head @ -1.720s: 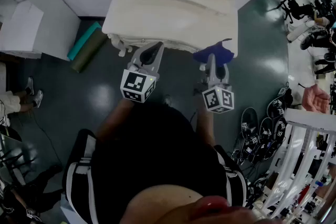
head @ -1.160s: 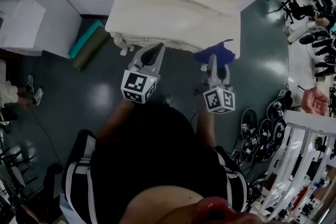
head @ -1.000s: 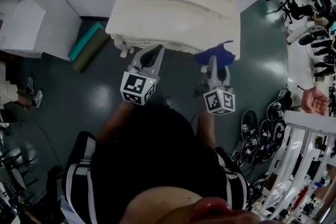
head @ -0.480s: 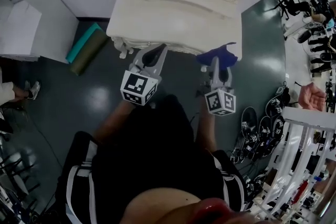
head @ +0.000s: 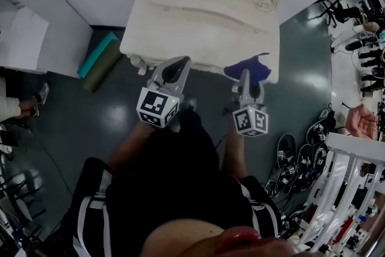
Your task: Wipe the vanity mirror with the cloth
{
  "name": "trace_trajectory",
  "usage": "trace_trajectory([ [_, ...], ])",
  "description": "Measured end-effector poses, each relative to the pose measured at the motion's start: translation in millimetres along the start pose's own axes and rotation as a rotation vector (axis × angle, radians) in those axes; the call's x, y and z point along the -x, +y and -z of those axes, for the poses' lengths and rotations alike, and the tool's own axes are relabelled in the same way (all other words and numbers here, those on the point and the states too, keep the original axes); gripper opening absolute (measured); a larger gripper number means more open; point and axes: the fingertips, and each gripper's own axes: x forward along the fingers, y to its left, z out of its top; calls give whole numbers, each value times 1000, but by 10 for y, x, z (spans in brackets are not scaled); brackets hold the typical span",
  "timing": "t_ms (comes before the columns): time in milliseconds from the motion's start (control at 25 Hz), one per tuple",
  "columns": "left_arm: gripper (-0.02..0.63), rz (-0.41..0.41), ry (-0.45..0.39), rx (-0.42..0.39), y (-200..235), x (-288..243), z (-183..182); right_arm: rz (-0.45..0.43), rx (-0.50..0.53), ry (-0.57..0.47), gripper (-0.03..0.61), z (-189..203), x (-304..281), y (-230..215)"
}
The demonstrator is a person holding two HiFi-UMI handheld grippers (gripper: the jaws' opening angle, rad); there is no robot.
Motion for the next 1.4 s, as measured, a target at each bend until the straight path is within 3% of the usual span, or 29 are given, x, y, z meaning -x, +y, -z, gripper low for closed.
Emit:
trace_trajectory([
  [520,11,-70,-33,-5,86,-1260,-392,-89,3,-9,71,-337,-1223,-778],
  [840,11,-72,-38,11,373,-1707,-630,-109,14,-27,71,-475,-1781,-831],
  [1400,10,55,-26,15,1210,-2271,-986,29,33,-88,71,-576,-2582,-659],
])
